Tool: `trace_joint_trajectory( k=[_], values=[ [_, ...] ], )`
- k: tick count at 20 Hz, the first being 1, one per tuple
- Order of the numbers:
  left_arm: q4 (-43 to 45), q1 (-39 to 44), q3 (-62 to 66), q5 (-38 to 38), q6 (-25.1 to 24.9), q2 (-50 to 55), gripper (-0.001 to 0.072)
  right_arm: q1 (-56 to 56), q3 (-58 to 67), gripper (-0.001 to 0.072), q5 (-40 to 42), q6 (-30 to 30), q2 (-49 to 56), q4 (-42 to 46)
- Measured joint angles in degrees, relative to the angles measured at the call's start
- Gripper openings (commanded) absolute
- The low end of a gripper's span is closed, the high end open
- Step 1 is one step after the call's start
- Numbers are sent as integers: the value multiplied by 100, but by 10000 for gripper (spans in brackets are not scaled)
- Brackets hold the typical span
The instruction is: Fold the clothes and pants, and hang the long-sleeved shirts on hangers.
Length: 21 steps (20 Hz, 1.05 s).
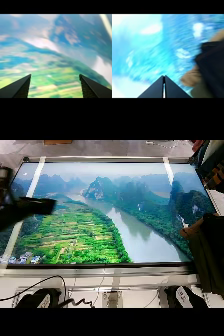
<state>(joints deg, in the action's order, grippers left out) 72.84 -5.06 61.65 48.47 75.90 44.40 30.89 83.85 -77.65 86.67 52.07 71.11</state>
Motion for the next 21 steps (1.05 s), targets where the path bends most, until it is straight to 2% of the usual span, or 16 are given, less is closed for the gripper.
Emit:
trace_joint_trajectory(
  k=[4,7,21],
  values=[
    [525,-890,511,555,339,22,691,-1364,0,28,-354,-59,496,470],
    [680,-1185,627,804,426,74,691,-1947,-2,28,-684,-79,850,833],
    [791,-1355,693,986,490,129,691,-2304,-2,28,-538,-33,1086,984]
  ],
)
